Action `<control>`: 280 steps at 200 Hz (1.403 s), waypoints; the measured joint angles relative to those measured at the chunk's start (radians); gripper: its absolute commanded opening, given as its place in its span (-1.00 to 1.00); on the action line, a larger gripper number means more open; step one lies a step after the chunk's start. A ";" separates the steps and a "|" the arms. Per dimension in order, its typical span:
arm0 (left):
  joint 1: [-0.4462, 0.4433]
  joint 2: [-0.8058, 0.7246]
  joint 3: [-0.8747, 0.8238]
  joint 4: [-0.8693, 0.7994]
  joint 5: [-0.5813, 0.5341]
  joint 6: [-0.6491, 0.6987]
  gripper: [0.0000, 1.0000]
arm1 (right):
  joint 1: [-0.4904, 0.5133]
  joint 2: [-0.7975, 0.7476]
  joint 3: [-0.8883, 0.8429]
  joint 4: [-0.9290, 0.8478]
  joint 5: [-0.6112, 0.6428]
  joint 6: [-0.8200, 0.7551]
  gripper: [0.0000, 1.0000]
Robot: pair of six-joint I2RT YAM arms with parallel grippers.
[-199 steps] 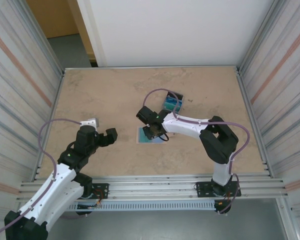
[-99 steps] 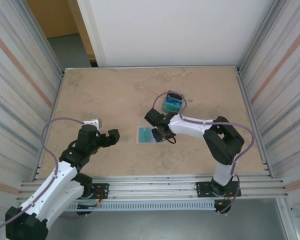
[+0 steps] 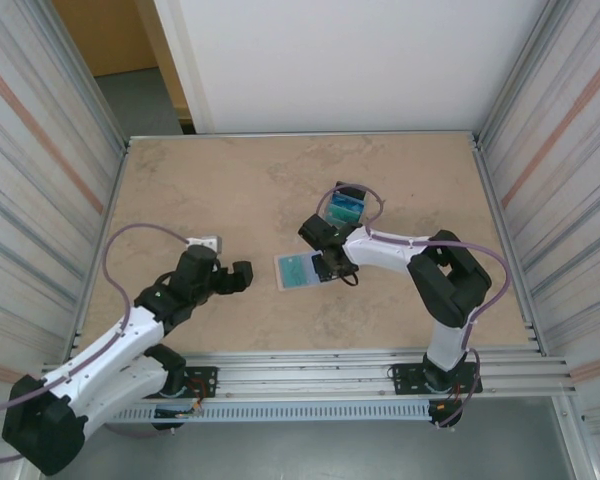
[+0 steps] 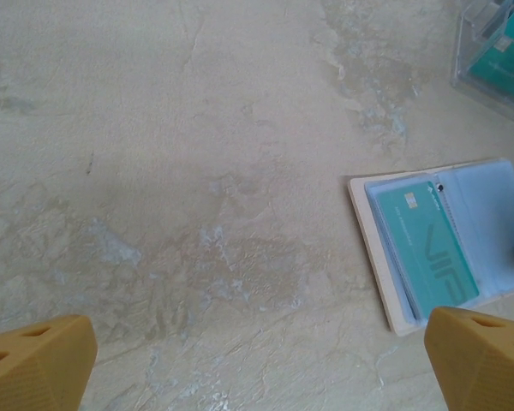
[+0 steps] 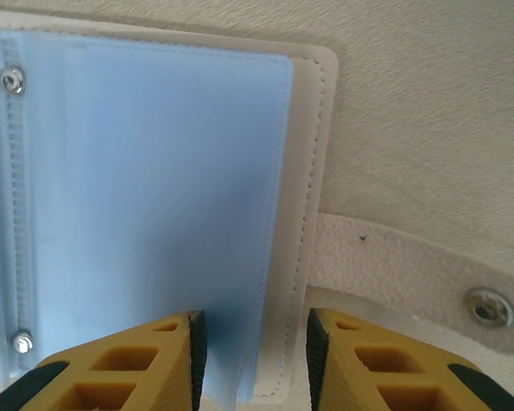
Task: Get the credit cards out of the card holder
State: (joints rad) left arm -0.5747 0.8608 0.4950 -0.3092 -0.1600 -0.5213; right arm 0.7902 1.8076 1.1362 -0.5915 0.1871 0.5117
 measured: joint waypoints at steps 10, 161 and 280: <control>-0.021 0.027 0.010 0.000 -0.026 0.000 0.97 | -0.004 -0.013 0.000 -0.003 0.000 0.000 -0.23; -0.124 0.534 0.130 0.225 -0.085 0.028 0.97 | -0.073 -0.050 0.014 0.143 -0.361 0.039 -0.31; -0.140 0.651 0.165 0.269 -0.051 0.054 0.97 | -0.099 0.057 0.016 0.234 -0.547 0.058 -0.36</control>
State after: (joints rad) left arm -0.7143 1.5120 0.6601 -0.0399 -0.2111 -0.4675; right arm 0.6910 1.8648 1.1519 -0.3576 -0.3603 0.5697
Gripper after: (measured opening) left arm 0.987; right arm 0.320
